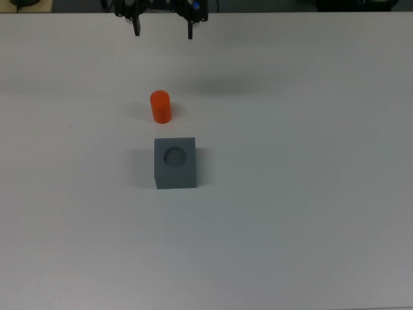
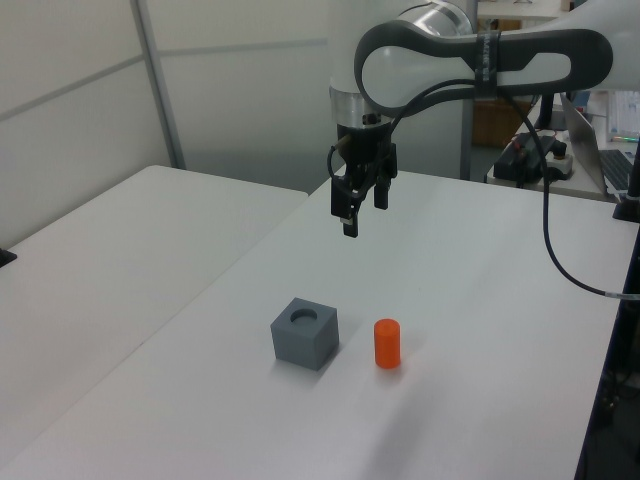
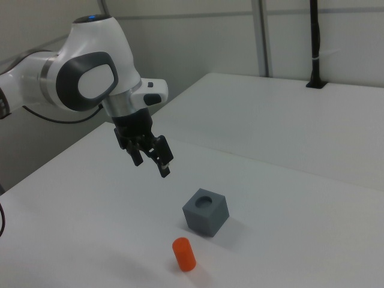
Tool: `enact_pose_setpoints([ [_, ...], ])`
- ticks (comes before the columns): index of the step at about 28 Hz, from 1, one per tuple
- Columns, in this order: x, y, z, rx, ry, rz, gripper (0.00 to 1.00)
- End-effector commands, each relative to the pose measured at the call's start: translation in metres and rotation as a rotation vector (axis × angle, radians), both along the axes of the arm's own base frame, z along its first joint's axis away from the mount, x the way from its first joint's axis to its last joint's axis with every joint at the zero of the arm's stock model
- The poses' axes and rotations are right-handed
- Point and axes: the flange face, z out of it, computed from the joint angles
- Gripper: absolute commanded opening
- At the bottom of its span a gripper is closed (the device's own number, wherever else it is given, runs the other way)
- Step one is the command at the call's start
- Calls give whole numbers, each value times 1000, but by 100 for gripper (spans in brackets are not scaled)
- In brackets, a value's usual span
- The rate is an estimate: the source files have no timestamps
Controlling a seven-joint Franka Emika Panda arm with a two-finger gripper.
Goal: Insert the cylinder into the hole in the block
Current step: 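Move the open gripper down toward the orange cylinder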
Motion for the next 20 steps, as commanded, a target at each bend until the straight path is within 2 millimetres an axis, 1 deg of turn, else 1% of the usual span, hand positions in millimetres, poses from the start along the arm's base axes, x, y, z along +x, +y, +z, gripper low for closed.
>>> enact_pose_setpoints([
  [1, 3, -6, -11, -7, 11, -12, 100],
  [3, 4, -8, -14, -7, 17, -13, 100],
  [5, 6, -7, -21, -8, 31, -10, 100],
  [6, 5, -3, -33, -9, 48, -2, 100],
  [9, 3, 0, -53, -10, 77, 6, 100],
  [10, 2, 0, -63, -11, 73, 7, 100],
  [14, -1, 1, -92, -10, 65, 11, 100],
  [15, -2, 0, -107, -14, 66, 12, 100],
  [20, -7, -1, -148, -33, 60, 31, 100],
])
